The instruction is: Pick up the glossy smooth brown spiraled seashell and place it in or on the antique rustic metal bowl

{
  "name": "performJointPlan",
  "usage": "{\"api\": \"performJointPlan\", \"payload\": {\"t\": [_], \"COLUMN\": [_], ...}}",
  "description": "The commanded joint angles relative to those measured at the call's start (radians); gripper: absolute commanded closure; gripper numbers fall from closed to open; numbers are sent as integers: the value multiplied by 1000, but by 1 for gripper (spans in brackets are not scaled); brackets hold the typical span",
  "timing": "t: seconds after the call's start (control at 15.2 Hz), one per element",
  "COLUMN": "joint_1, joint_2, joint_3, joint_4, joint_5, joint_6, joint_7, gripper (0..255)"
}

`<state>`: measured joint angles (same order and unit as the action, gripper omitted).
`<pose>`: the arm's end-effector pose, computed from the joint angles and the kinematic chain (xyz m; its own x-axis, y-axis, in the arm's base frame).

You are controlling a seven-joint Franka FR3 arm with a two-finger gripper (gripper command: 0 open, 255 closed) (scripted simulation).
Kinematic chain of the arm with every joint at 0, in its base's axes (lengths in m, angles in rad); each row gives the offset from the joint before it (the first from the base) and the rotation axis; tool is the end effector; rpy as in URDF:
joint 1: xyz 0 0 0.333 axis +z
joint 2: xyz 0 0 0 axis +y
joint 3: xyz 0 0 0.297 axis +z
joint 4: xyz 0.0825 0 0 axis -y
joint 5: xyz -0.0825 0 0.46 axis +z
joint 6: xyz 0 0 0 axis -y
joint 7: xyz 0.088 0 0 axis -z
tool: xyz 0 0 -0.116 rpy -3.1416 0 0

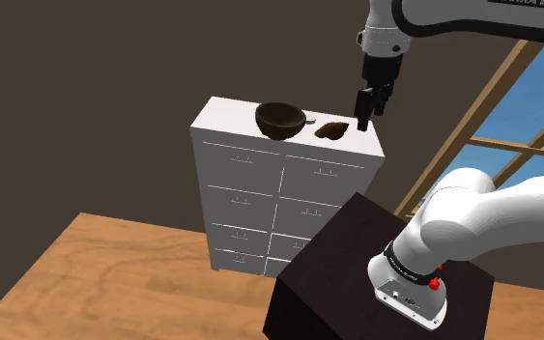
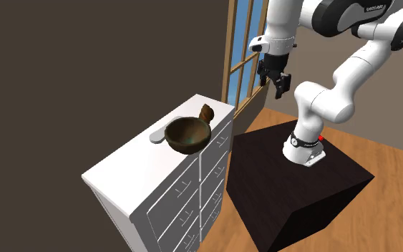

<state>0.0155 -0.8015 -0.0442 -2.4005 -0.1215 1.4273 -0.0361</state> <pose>0.3728 -0.0277 0.5392 0.9847 0.0090 -0.1739 0.0238 -0.9962 0.0834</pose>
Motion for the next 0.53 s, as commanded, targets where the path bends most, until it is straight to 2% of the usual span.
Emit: {"api": "performJointPlan", "payload": {"t": [0.0, 0.46], "joint_1": [0, 15], "joint_2": [0, 30], "joint_3": [0, -127], "joint_4": [0, -125], "joint_5": [0, -190], "joint_6": [0, 246], "joint_7": [0, -257], "gripper": [0, 0]}}
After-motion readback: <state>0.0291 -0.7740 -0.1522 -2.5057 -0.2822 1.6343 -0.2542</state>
